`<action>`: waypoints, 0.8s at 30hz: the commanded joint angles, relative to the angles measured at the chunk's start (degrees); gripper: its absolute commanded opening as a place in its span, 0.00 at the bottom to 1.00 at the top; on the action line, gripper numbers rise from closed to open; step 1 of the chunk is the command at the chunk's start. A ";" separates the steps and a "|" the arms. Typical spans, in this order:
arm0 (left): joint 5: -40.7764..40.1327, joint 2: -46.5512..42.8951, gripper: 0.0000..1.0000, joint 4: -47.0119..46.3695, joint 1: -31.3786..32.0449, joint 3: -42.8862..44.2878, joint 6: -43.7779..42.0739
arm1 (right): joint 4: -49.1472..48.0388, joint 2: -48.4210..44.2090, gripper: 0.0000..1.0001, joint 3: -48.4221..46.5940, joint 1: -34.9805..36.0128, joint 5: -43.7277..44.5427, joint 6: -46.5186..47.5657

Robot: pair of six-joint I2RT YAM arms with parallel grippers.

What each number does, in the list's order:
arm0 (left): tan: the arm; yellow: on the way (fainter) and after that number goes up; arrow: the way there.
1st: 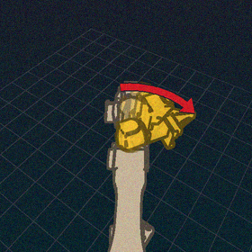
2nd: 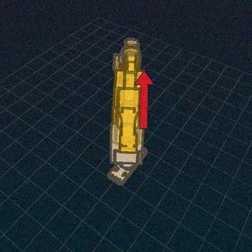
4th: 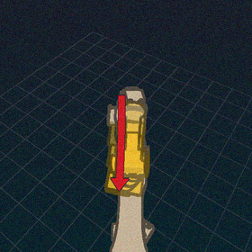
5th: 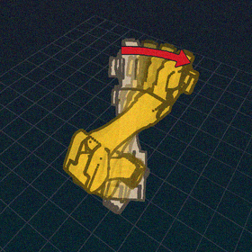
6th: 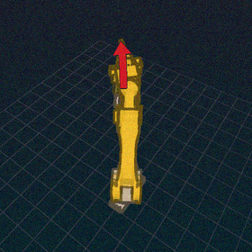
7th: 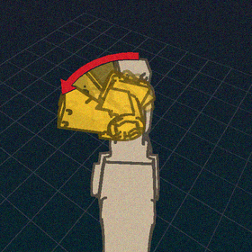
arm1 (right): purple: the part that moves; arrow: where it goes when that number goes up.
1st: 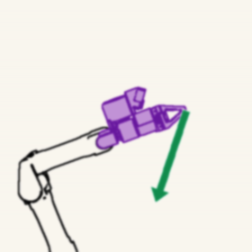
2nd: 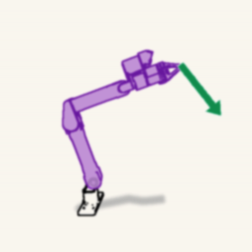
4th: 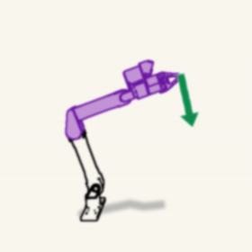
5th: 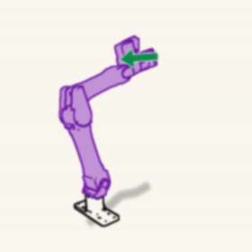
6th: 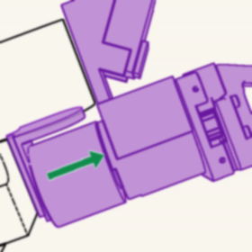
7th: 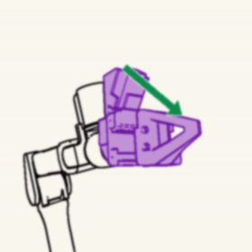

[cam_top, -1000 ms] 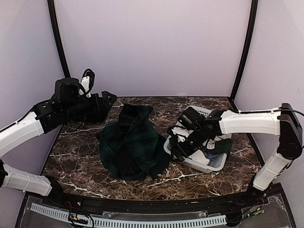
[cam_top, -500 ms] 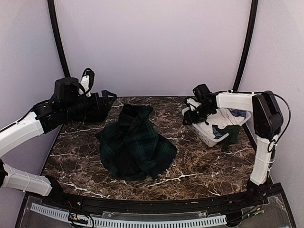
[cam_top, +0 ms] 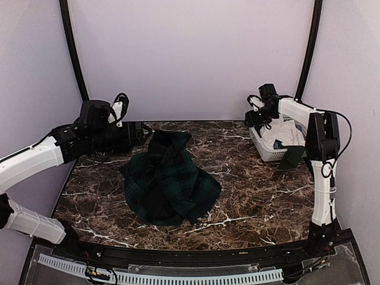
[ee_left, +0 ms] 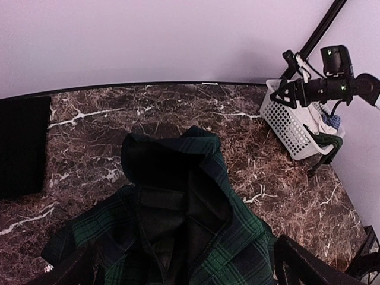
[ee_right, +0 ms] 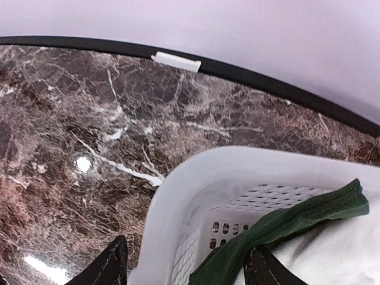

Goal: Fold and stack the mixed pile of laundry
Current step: Move the bin to the corner of the board, then pick up the crumpled skirt from the center of the board.

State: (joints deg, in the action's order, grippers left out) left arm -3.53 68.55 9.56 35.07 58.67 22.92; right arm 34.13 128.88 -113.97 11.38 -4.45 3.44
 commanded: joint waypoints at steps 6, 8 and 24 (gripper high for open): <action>7.86 4.53 0.99 4.45 -0.20 2.15 -1.21 | 1.50 -11.98 0.89 2.41 6.04 -3.37 -0.20; 8.85 5.73 0.99 4.33 -0.18 1.71 -1.66 | 1.78 -14.70 0.90 4.07 7.02 -5.27 -1.95; 9.22 29.72 0.96 3.58 3.31 13.00 -1.42 | -6.52 -31.86 0.88 28.30 12.27 -19.30 -9.57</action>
State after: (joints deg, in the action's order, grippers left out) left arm 4.49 94.17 14.48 37.43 66.57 21.17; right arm 30.83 99.81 -88.20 23.75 -22.46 -4.49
